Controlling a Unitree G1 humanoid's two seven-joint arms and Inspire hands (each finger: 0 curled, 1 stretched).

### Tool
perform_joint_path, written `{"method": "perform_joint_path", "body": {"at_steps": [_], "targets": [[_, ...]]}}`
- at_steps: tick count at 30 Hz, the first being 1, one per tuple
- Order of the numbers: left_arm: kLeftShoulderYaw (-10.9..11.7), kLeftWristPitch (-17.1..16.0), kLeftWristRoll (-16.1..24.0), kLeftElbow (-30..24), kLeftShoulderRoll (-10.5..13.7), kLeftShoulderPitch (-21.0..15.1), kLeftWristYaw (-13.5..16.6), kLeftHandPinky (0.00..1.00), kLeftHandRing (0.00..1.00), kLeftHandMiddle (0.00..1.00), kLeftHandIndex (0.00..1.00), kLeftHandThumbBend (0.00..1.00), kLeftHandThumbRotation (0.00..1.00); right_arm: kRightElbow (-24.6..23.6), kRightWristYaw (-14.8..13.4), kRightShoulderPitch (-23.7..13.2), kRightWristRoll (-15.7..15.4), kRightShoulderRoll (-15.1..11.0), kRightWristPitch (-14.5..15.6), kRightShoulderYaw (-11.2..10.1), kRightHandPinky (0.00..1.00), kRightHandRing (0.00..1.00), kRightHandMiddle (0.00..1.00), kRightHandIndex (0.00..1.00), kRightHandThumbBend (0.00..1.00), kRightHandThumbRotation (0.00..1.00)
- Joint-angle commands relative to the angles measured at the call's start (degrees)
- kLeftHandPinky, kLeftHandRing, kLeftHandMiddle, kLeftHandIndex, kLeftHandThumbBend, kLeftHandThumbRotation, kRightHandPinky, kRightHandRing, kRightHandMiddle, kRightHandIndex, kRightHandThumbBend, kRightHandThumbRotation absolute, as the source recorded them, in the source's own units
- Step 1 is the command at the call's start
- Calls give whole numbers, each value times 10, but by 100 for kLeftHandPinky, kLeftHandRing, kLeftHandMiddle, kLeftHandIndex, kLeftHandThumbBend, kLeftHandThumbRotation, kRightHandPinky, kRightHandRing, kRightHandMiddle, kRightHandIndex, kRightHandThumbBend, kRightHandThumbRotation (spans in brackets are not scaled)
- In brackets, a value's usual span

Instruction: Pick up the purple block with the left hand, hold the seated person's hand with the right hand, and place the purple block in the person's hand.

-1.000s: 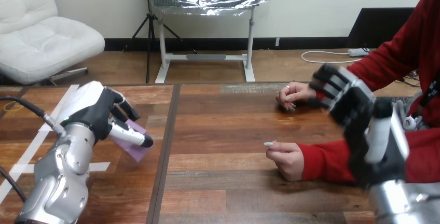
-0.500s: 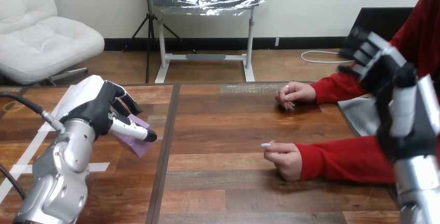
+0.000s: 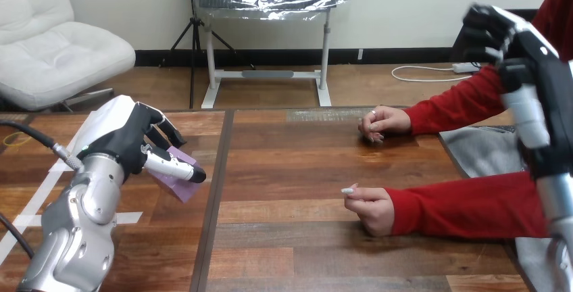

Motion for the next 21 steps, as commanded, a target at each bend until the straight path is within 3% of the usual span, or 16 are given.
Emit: {"method": "perform_joint_path", "body": {"at_steps": [1, 10, 21], "targets": [[16, 1, -4, -37, -2, -15, 0, 24, 31, 39, 45, 72, 0, 30, -10, -52, -51, -44, -31, 15, 71, 80, 82, 79, 84, 81], [15, 2, -5, -42, -1, -10, 1, 22, 29, 37, 44, 73, 0, 44, 6, -61, -97, -92, -4, 38, 75, 84, 86, 84, 96, 56], [15, 5, -3, -47, 1, -7, 0, 25, 32, 41, 45, 74, 0, 66, 46, -80, -132, -152, 11, 69, 76, 86, 89, 88, 100, 36]]}}
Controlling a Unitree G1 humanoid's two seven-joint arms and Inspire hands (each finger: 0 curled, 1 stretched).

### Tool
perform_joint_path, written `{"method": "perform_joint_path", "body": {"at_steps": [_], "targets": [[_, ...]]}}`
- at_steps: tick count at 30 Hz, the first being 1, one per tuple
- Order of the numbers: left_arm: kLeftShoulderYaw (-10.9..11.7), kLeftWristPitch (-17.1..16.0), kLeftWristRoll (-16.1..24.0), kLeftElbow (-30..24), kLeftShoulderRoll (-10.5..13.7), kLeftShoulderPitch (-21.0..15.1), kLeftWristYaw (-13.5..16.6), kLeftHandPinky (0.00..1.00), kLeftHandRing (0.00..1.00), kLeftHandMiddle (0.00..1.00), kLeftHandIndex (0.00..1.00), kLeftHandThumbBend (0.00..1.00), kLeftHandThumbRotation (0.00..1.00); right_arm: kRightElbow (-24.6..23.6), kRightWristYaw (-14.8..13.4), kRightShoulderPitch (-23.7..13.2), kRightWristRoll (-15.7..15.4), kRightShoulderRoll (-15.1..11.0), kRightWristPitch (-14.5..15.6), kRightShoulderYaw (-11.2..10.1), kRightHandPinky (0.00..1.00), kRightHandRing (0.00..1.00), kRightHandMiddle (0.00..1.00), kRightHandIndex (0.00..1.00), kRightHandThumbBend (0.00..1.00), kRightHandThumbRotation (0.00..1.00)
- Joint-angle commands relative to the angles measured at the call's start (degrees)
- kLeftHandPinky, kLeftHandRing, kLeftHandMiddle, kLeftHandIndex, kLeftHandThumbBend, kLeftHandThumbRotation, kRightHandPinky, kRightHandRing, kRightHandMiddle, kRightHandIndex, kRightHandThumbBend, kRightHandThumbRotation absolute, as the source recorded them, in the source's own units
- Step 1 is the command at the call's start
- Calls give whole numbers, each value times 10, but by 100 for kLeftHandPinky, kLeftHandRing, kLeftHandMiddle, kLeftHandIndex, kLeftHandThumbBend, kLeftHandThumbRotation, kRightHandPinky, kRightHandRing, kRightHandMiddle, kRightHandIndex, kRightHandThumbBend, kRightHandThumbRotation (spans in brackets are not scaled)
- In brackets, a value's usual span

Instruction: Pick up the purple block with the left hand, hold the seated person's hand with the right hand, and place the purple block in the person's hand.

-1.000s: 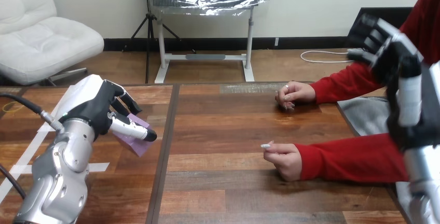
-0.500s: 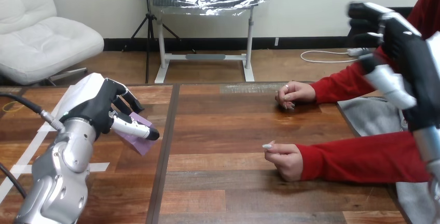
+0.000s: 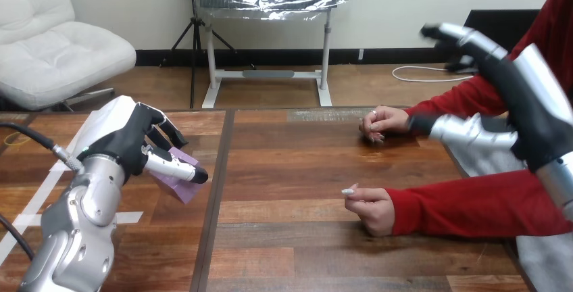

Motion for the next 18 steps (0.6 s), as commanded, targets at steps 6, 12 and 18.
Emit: {"method": "perform_joint_path", "body": {"at_steps": [6, 12, 18], "targets": [[15, 1, 1, -33, 0, -14, 5, 27, 34, 42, 45, 75, 0, 45, 29, -64, -29, -62, 5, 36, 76, 88, 91, 90, 100, 31], [17, 3, -3, -36, -3, -13, 4, 29, 36, 43, 45, 74, 0, 86, 37, -87, -56, -87, -2, 58, 74, 88, 91, 90, 100, 30], [18, -8, -5, -32, -1, -11, 7, 30, 37, 44, 45, 74, 0, 121, 35, -109, -87, -106, -5, 83, 74, 88, 91, 90, 100, 32]]}}
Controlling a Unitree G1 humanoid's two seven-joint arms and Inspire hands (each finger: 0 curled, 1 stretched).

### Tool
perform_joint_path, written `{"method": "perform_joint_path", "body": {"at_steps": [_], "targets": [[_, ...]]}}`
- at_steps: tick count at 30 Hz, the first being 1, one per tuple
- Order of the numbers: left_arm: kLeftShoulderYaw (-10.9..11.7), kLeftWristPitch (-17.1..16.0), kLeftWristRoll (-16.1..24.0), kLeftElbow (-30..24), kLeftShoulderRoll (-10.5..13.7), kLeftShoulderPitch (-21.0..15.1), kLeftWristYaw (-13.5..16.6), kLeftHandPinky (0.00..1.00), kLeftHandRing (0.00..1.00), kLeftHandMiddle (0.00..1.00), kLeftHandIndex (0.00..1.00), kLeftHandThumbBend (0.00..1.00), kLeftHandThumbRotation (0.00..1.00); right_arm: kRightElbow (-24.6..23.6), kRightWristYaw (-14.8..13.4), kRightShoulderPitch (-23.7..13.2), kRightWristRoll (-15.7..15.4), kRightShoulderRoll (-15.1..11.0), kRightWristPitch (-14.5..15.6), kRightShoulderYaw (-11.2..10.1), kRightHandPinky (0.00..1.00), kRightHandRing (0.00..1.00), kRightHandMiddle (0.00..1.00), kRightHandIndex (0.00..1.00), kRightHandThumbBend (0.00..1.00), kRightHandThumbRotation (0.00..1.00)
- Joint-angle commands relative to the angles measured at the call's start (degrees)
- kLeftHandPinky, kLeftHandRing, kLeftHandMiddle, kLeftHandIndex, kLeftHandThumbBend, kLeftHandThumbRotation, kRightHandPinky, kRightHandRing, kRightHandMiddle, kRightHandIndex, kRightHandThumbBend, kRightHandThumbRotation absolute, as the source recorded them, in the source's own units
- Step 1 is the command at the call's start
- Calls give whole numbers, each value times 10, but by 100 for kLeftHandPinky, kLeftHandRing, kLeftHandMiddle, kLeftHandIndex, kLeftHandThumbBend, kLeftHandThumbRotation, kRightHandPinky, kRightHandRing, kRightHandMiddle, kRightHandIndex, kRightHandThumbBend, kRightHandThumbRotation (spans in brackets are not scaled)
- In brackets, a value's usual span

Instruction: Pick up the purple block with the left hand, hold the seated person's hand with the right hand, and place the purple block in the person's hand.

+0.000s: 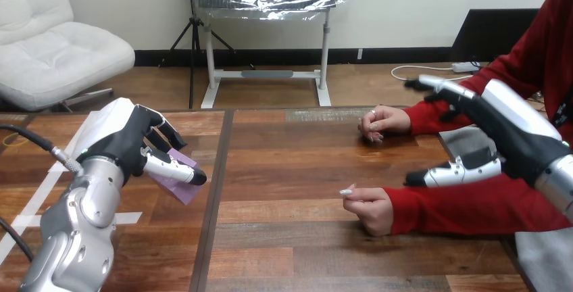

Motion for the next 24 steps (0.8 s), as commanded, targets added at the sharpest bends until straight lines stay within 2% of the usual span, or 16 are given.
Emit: {"method": "perform_joint_path", "body": {"at_steps": [1, 9, 18, 24], "targets": [[17, -12, -4, -32, -1, -14, 7, 30, 37, 44, 45, 74, 0, 30, -3, -77, -21, -32, -11, 23, 74, 88, 91, 91, 100, 33], [12, -9, 4, -38, 1, -11, 8, 29, 36, 44, 46, 74, 0, 81, -26, -105, -56, -43, -27, 46, 76, 88, 90, 90, 100, 29], [9, -5, 12, -29, -1, -11, 12, 30, 36, 44, 46, 74, 0, 121, -43, -128, -82, -50, -27, 66, 81, 89, 90, 90, 100, 24], [11, -3, 5, -25, -2, -12, 6, 29, 36, 44, 47, 74, 0, 140, -56, -139, -99, -55, -27, 81, 83, 89, 90, 90, 100, 24]]}}
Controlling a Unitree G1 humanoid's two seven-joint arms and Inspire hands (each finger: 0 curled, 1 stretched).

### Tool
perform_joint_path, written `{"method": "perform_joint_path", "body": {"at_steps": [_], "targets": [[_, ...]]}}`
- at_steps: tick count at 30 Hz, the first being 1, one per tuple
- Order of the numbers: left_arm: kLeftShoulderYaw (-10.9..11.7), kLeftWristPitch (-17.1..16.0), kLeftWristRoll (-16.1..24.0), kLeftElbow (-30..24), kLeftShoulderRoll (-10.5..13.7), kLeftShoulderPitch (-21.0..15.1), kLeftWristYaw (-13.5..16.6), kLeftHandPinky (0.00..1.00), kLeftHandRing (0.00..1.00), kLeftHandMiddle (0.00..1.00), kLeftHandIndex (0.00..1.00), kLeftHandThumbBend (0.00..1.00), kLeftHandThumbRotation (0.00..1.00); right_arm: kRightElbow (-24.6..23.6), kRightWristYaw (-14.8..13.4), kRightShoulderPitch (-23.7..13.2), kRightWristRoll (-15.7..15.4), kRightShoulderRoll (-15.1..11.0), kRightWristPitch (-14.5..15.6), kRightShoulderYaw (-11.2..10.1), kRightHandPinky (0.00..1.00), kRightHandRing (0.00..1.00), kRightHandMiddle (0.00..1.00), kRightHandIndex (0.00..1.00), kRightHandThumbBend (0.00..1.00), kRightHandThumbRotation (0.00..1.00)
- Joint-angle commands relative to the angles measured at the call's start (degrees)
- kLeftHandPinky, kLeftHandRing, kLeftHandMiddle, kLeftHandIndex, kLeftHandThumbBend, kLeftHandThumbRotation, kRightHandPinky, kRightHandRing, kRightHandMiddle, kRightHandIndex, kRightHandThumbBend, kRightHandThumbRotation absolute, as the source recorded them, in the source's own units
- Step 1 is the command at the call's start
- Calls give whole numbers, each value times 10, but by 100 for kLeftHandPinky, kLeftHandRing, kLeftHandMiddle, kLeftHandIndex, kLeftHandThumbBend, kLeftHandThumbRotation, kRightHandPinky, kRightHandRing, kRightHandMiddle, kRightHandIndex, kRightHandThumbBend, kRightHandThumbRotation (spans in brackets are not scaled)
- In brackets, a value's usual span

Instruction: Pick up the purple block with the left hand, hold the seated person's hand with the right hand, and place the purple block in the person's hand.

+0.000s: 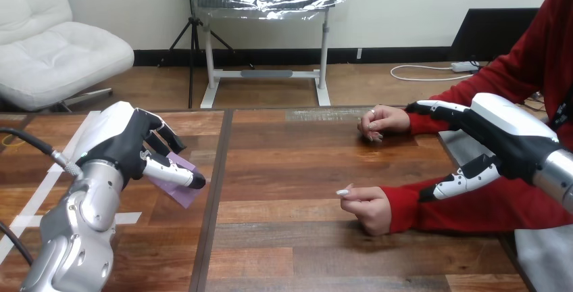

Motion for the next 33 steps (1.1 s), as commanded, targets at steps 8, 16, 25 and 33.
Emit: {"method": "perform_joint_path", "body": {"at_steps": [8, 16, 25, 33], "targets": [[14, -11, -5, -20, -3, -18, 8, 28, 35, 43, 46, 75, 0, 29, -33, -71, -44, -23, 7, 38, 86, 90, 91, 90, 100, 25], [16, -9, -9, -23, -4, -16, 7, 25, 31, 39, 46, 74, 0, 50, -35, -83, -71, -23, 22, 65, 87, 90, 91, 90, 100, 23], [14, -7, -9, -24, -5, -18, 13, 23, 30, 38, 46, 73, 0, 80, -39, -97, -93, -16, 40, 93, 89, 90, 90, 90, 100, 22], [11, -8, -3, -15, -5, -19, 23, 24, 31, 40, 46, 74, 0, 86, -28, -102, -107, -7, 66, 120, 90, 90, 90, 90, 100, 22]]}}
